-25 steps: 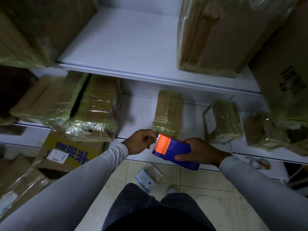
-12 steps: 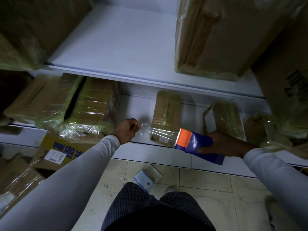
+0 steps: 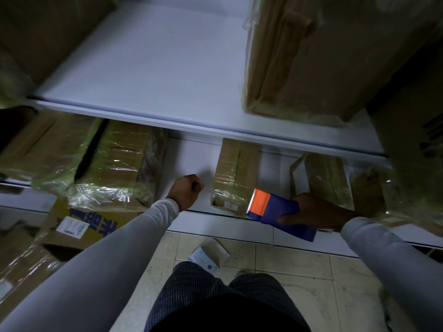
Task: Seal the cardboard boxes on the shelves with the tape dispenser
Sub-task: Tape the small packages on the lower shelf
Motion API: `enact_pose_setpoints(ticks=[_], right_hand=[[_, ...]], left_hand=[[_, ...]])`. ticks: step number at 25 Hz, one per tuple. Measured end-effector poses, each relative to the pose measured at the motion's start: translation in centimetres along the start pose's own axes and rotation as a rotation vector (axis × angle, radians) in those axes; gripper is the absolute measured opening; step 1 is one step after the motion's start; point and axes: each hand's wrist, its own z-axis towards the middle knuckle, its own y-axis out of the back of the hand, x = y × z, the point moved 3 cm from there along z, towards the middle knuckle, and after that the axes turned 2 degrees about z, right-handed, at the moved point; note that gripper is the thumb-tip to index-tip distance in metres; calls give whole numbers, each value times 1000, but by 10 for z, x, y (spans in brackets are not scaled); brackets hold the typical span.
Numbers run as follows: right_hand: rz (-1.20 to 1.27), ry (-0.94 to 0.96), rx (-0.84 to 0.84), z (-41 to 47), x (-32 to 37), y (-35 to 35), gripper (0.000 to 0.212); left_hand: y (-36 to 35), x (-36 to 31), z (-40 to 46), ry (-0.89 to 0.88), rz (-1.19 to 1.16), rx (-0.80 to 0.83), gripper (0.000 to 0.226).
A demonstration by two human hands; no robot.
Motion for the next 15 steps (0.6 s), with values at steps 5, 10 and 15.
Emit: enact_pose_setpoints(ticks=[5, 10, 15], right_hand=[[4, -28, 19, 11, -2, 0, 22], [2, -39, 27, 15, -6, 2, 24], [-19, -28, 33, 21, -6, 2, 23]], left_hand=[[-22, -8, 8, 104, -33, -50, 31], [-11, -15, 13, -141, 38, -111, 57], [-24, -14, 7, -393, 184, 234, 60]])
